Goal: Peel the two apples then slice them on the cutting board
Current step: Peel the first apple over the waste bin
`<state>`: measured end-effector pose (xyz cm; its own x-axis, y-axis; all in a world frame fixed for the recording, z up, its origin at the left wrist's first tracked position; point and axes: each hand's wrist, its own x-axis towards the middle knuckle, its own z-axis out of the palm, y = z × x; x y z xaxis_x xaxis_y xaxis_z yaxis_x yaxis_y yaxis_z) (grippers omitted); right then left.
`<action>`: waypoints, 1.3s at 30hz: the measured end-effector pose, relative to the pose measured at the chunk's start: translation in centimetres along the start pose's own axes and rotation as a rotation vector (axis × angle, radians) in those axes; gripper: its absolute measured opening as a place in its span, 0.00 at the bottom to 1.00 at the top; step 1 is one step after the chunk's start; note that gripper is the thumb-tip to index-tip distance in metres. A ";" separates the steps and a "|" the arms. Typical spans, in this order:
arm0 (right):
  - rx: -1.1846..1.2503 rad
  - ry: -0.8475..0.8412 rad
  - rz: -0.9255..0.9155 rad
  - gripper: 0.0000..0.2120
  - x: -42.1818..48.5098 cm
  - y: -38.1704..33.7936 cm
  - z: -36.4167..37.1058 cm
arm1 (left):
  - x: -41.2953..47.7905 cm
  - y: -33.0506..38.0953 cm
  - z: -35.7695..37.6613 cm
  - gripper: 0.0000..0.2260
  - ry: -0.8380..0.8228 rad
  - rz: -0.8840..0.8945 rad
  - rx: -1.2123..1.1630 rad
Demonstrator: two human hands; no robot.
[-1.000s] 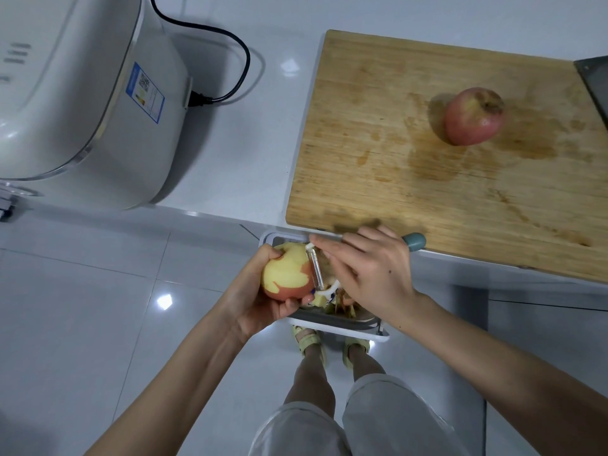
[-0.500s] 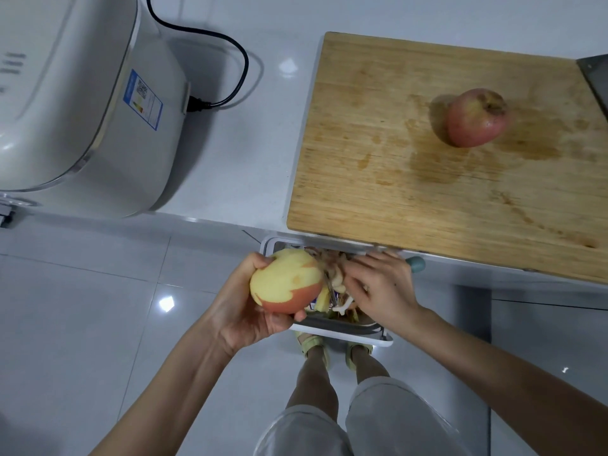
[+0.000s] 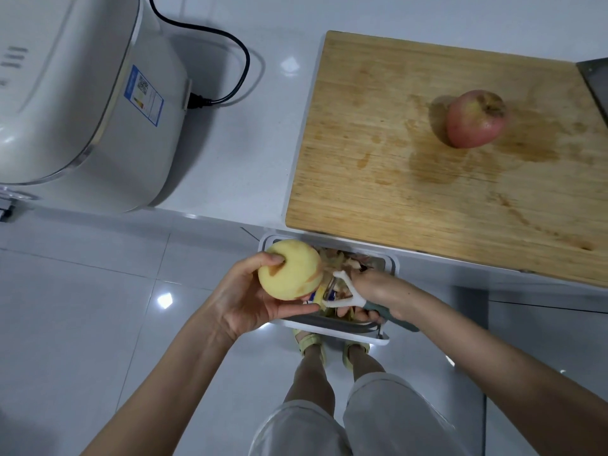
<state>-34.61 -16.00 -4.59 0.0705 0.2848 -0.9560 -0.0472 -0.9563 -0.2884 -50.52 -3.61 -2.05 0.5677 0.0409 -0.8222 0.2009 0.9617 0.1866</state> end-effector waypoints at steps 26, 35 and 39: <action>-0.598 1.236 -1.310 0.09 -2.6 -1.3 1.6 | 0.8 -1.0 2.2 0.10 0.158 0.068 0.095; -0.545 1.204 -1.308 0.09 -1.9 -0.3 0.8 | 0.4 -1.0 2.0 0.15 0.126 -0.003 0.080; -0.444 1.194 -1.316 0.08 -1.9 0.1 0.8 | 0.3 -0.8 1.4 0.21 0.083 -0.019 0.074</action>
<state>-35.56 -16.56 -2.85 0.4388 0.7746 0.4554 0.8422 -0.1778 -0.5090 -49.40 -4.79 -1.72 0.4956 0.0483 -0.8672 0.2713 0.9399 0.2074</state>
